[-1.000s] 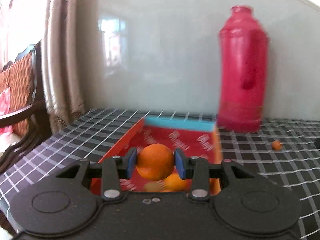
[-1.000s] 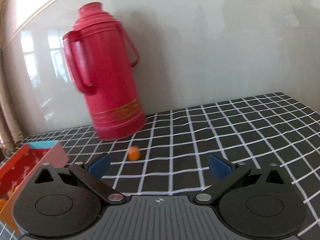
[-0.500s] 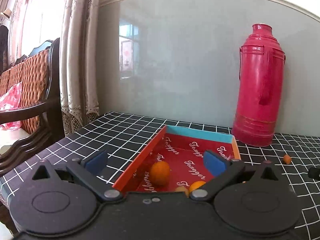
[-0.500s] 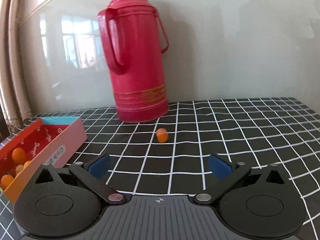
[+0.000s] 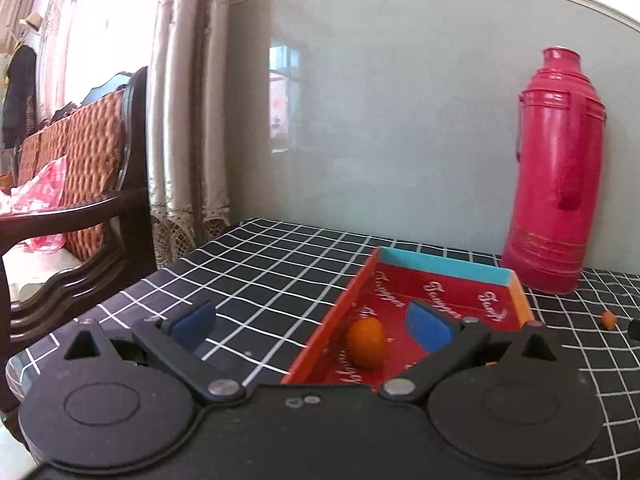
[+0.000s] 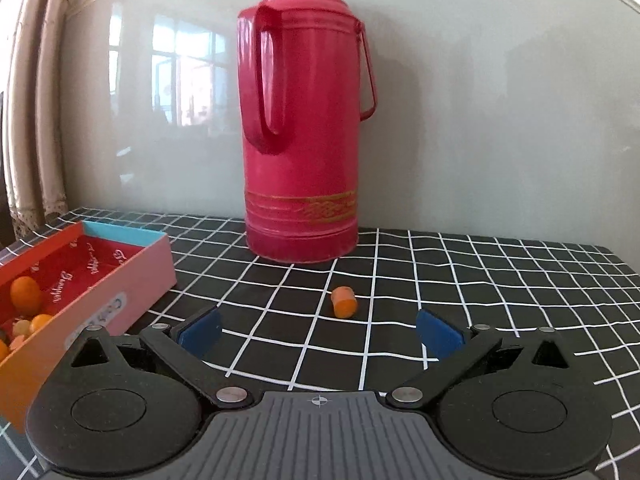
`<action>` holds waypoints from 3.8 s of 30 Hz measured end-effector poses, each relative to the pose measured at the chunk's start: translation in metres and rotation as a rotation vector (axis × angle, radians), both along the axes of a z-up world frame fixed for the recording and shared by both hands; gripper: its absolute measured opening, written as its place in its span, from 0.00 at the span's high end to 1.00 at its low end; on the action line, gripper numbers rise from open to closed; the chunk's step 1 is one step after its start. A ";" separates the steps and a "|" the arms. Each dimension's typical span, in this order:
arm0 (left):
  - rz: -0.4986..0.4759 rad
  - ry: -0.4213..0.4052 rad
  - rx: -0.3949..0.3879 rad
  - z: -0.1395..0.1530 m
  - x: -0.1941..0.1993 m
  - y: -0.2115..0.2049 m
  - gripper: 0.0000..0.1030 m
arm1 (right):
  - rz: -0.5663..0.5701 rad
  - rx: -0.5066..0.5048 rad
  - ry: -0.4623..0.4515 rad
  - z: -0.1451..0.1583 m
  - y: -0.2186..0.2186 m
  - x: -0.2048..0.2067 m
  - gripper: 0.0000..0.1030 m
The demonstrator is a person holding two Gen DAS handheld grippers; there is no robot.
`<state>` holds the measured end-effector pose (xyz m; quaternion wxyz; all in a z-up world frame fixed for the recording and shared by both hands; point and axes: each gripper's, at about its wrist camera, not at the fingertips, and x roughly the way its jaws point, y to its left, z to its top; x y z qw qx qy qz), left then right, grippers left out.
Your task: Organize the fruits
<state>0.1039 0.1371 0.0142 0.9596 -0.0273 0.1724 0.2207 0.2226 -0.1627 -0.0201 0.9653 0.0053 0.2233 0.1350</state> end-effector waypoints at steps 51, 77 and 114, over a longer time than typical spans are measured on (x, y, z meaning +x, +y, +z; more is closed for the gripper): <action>0.163 0.049 -0.060 -0.005 -0.008 0.065 0.06 | 0.361 0.042 -0.008 0.038 0.152 -0.014 0.81; -0.048 0.006 -0.069 0.018 -0.025 -0.014 0.06 | 0.117 0.165 -0.145 0.074 0.024 -0.076 0.00; -0.193 -0.039 -0.026 0.013 -0.167 -0.085 0.06 | 0.046 -0.032 -0.110 0.040 -0.023 -0.239 0.00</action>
